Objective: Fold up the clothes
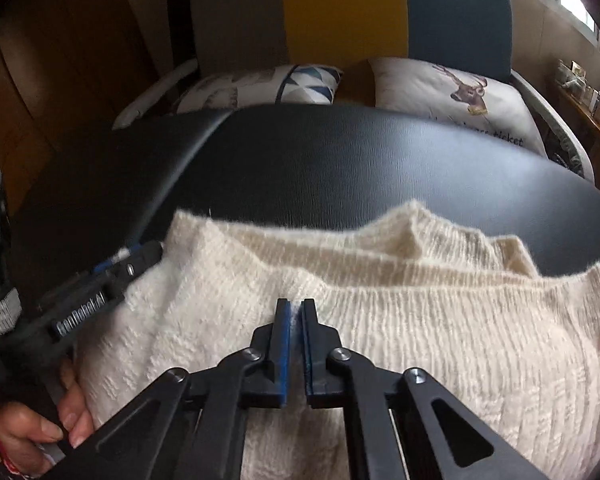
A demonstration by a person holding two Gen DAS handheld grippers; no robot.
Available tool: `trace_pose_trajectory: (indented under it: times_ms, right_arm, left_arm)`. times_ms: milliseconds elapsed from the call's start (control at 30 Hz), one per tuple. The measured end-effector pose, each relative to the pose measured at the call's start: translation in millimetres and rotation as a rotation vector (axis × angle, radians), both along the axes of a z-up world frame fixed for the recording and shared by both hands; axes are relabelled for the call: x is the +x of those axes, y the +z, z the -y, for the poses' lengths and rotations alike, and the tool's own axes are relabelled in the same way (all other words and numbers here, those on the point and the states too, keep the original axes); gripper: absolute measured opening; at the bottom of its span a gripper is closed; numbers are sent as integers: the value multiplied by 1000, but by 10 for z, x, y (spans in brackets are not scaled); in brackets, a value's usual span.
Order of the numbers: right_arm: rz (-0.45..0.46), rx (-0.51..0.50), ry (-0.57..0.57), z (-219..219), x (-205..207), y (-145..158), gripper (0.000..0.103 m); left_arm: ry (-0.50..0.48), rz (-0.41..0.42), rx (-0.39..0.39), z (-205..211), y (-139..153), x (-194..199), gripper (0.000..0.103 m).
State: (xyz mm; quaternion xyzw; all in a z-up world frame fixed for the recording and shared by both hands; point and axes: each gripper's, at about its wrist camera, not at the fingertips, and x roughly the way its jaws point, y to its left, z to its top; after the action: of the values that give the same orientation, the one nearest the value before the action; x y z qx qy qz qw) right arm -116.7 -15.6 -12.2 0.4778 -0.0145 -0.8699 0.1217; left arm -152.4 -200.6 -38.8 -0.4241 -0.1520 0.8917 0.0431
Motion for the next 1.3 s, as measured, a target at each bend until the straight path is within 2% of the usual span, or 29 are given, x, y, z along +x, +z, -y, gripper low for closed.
trace_pose_trajectory:
  times_ms: [167, 267, 333, 400, 433, 467, 500, 533, 567, 600, 633, 667, 700, 800, 867, 933, 967, 1000, 1033, 1067, 1100, 1200, 1300]
  right_arm:
    - [-78, 25, -20, 24, -160, 155, 2]
    - [-39, 30, -19, 27, -327, 3, 0]
    - [21, -11, -38, -14, -381, -196, 0]
    - [48, -53, -47, -49, -334, -200, 1]
    - [55, -74, -50, -65, -290, -163, 5]
    - [62, -95, -52, -80, -247, -127, 18]
    - [69, -116, -55, -96, -203, -91, 25]
    - [76, -137, -58, -112, -159, -54, 25]
    - [83, -159, -60, -128, -116, -18, 29]
    - [96, -155, -55, -113, -86, -1, 34]
    - [115, -110, -40, -58, -84, -14, 35]
    - [131, -55, -25, -1, -95, -33, 35]
    - [135, -19, -14, 39, -98, -52, 37]
    - [108, 17, 8, 99, -70, -105, 37]
    - [90, 37, 22, 128, -47, -135, 36]
    - [84, 10, 13, 59, 9, -138, 35]
    - [83, -11, 4, 15, 30, -138, 32]
    - [81, -33, -4, -24, 38, -136, 28]
    - [78, -52, -10, -60, 47, -135, 25]
    - [71, -68, -13, -86, 54, -137, 19]
    - [62, -80, -13, -100, 55, -136, 13]
    - [40, -107, -7, -124, 35, -103, 5]
    - [6, -109, 1, -84, -16, -28, 4]
  left_arm:
    - [4, -5, 16, 16, -9, 13, 21]
    - [6, -7, 30, 32, -16, 12, 21]
    - [8, -6, 31, 34, -21, 3, 21]
    - [8, -6, 29, 26, -20, 0, 21]
    - [8, -5, 31, 27, -22, -2, 21]
    - [8, -4, 35, 34, -24, -4, 21]
    - [6, -3, 40, 40, -23, -5, 21]
    - [1, -3, 42, 36, -15, -3, 21]
    - [-8, -3, 49, 33, -1, -5, 26]
    - [-28, -5, 81, 49, 29, -11, 40]
    - [-50, -12, 139, 88, 66, -17, 50]
    - [-63, -19, 185, 123, 102, -21, 65]
    - [-63, -29, 211, 151, 138, -26, 71]
    - [-101, -9, 206, 144, 201, -135, 71]
    - [-136, 32, 153, 74, 168, -230, 71]
    - [-173, 80, 86, -16, 101, -326, 64]
    - [-185, 85, 64, -47, 75, -346, 52]
    - [-187, 71, 46, -64, 79, -340, 30]
    - [-190, 58, 28, -81, 83, -333, 22]
    - [-192, 43, 16, -96, 88, -321, 16]
    - [-195, 26, 13, -108, 95, -299, 14]
    - [-187, -23, -10, -108, 69, -217, 14]
    - [-122, -27, 89, 57, -12, -164, 13]
